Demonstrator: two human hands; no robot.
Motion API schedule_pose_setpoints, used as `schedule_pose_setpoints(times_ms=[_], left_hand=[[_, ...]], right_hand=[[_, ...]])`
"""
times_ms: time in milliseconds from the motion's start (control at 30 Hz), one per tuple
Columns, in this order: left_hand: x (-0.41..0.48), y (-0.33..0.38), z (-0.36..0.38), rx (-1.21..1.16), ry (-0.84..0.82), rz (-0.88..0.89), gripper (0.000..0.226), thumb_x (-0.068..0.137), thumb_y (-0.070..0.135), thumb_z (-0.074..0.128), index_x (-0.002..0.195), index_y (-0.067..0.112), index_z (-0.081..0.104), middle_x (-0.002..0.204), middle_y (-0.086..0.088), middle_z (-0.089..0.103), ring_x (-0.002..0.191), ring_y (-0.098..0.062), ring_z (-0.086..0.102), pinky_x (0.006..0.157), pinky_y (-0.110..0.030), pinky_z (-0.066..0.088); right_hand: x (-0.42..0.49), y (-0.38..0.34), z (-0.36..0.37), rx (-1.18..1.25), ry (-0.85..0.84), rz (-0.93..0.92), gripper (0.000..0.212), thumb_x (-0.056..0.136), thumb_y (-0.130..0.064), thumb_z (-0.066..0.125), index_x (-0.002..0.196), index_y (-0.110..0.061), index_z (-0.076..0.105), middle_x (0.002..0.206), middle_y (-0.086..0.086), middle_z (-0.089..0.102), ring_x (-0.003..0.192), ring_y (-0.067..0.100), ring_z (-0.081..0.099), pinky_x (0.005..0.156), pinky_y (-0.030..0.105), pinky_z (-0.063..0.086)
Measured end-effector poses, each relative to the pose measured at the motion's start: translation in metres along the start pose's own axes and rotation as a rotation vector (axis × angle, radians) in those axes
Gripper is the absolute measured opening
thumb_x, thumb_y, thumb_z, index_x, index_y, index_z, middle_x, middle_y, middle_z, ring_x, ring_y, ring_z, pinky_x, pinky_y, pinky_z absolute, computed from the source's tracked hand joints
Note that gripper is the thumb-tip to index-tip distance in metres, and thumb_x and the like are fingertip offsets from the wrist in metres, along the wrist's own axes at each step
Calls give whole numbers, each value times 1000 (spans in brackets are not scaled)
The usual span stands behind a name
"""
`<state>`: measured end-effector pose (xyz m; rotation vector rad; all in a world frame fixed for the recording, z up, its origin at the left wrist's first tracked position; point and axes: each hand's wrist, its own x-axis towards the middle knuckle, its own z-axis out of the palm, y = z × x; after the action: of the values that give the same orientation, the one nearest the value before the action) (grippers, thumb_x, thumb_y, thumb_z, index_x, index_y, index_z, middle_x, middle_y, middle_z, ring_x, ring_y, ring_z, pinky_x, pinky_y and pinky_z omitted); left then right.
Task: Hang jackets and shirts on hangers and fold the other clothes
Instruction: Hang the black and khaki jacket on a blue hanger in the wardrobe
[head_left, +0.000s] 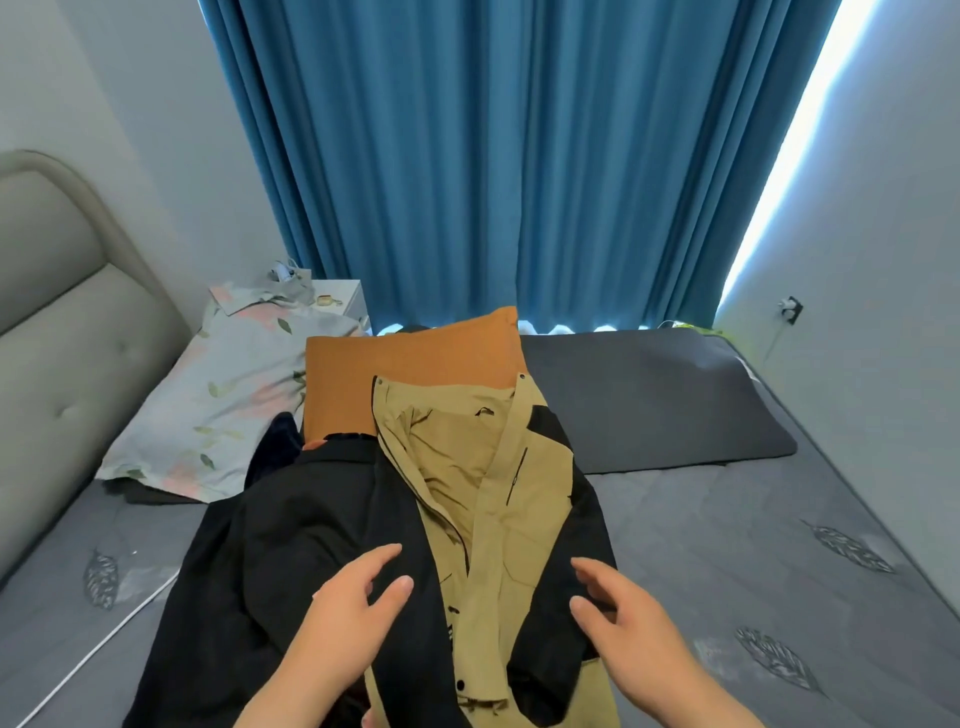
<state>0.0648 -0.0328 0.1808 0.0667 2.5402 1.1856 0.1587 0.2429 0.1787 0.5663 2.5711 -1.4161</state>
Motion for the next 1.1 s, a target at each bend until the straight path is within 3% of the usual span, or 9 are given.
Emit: schedule_pose_setpoints(times_ms=[133, 300, 433, 667, 767, 1000, 1100], left_hand=[[37, -23, -2, -30, -5, 16, 39, 90, 43, 60, 121, 58, 43, 139, 17, 49, 128, -11, 48, 113, -45, 35], [59, -54, -20, -75, -8, 26, 45, 91, 29, 63, 134, 34, 51, 139, 7, 51, 125, -12, 50, 108, -32, 40], [72, -66, -39, -110, 27, 21, 40, 89, 28, 65, 124, 42, 54, 135, 6, 55, 118, -9, 52, 106, -32, 42], [137, -54, -14, -62, 47, 30, 49, 91, 35, 61, 138, 33, 48, 142, 9, 50, 128, -17, 49, 106, -37, 43], [183, -45, 19, -91, 43, 29, 50, 92, 35, 60, 140, 33, 46, 144, 10, 48, 130, -17, 47, 107, -33, 41], [339, -52, 102, -134, 87, -5, 55, 92, 35, 62, 143, 32, 41, 146, 6, 43, 134, -16, 42, 108, -33, 38], [399, -67, 117, -31, 221, 22, 68, 90, 33, 64, 149, 27, 32, 154, 4, 33, 142, -15, 29, 115, -36, 28]], right_hand=[[32, 2, 24, -16, 22, 16, 47, 95, -27, 57, 140, -33, 45, 129, -17, 52, 122, 2, 47, 95, 14, 38], [57, -19, 50, -4, 103, 49, 44, 95, -28, 57, 137, -34, 48, 129, -19, 53, 121, 2, 49, 102, 22, 41], [77, -40, 55, -8, 107, 33, 44, 95, -31, 57, 138, -35, 47, 133, -17, 54, 123, 4, 49, 107, 30, 42], [137, -23, 27, -57, 76, -24, 42, 97, -28, 55, 138, -34, 48, 125, -23, 49, 124, 3, 46, 101, 20, 38], [188, 4, 17, -40, 49, -28, 39, 96, -27, 57, 134, -34, 50, 126, -21, 52, 123, 2, 48, 98, 18, 38], [365, 69, 44, 26, 3, -34, 48, 88, -39, 66, 133, -37, 52, 133, -16, 55, 99, -6, 56, 98, 24, 46], [438, 92, 54, -25, 49, -76, 58, 87, -38, 68, 140, -32, 46, 146, -11, 43, 125, 5, 48, 109, 29, 38]])
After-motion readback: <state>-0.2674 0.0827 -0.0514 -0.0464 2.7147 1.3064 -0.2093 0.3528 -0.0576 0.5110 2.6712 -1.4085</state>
